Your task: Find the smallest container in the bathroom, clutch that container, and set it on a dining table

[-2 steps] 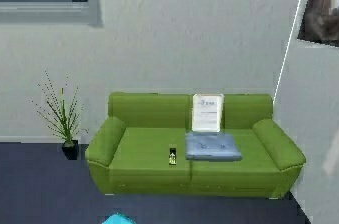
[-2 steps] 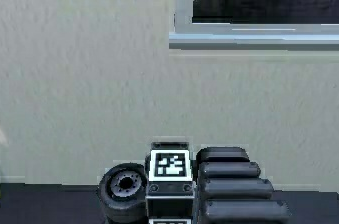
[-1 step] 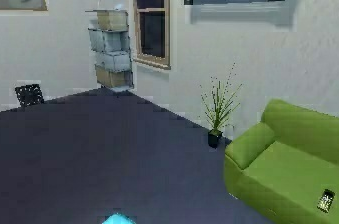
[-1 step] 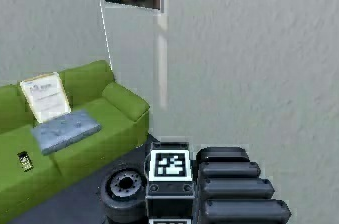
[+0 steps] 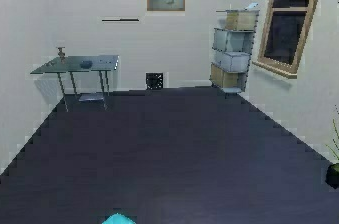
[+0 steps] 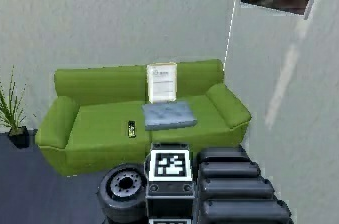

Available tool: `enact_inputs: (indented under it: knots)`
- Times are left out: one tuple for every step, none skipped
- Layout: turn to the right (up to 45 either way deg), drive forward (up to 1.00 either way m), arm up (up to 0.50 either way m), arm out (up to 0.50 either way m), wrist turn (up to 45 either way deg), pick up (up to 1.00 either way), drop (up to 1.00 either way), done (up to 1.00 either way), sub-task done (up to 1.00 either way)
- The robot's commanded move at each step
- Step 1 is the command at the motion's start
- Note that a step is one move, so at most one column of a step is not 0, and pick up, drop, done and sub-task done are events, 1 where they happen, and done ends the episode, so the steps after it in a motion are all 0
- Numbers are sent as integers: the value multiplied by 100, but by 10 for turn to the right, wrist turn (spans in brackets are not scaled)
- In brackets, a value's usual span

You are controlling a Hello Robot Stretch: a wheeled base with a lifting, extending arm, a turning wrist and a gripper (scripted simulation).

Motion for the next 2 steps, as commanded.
enact_inputs:
  knots:
    - [0,100,0,0,0,0,0,0,0]
    - [-30,0,0,0,0,0,0,0,0]
